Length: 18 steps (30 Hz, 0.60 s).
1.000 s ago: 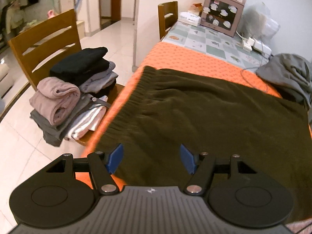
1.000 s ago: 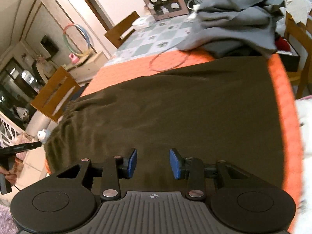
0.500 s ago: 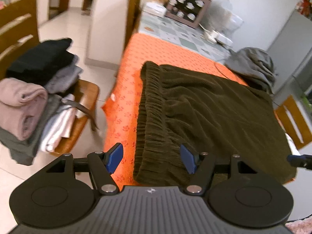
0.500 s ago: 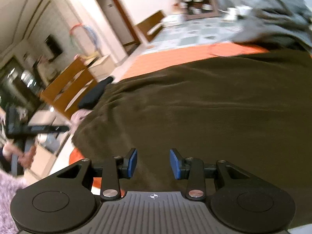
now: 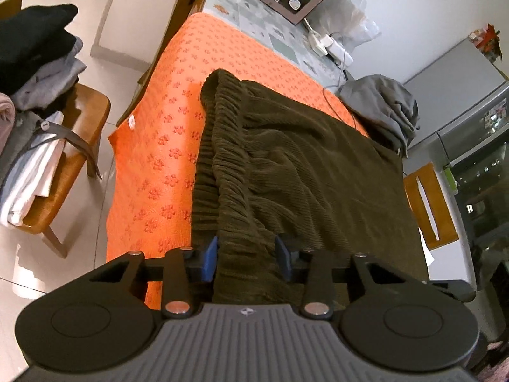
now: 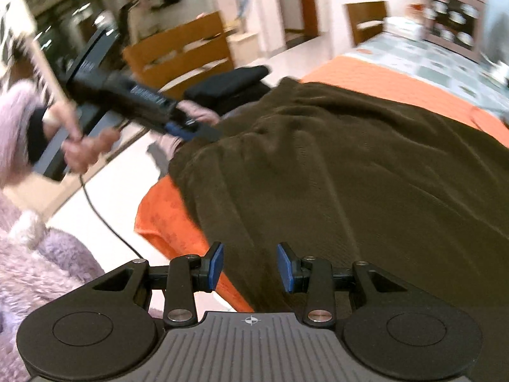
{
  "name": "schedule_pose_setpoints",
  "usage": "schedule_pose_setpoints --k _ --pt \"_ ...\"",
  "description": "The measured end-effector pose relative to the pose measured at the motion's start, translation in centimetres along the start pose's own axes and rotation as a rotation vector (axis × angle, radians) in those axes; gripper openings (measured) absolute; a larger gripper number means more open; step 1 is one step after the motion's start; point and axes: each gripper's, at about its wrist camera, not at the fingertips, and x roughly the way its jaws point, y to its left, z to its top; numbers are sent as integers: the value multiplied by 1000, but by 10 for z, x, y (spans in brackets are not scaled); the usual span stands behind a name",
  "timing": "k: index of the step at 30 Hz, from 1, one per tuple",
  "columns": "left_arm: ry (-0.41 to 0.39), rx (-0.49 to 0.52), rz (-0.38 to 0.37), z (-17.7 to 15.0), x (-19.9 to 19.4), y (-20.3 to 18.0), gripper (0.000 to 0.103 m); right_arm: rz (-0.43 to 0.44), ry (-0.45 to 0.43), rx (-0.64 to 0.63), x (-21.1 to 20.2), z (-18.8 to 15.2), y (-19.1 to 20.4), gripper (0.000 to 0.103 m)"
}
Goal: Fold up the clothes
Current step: 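Pinch the elastic trouser waistband with the left gripper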
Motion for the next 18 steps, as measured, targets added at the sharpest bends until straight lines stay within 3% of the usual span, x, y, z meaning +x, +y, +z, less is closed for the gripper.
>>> schedule_pose_setpoints --k 2,6,7,9,15,18 --pt "8 -20 -19 0 3 3 41 9 22 -41 9 2 6 40" --pt "5 -30 -38 -1 3 7 16 -20 66 -119 23 -1 12 38" --pt "-3 -34 -45 -2 1 8 13 -29 81 -132 27 -2 13 26" --pt "-32 -36 -63 -3 -8 6 11 -25 98 -153 28 -4 14 7" --pt "-69 0 -126 -5 -38 -3 10 -35 -9 -132 -13 -4 26 6" --pt "-32 29 -121 -16 -46 -2 10 7 0 -131 -27 -13 35 6"
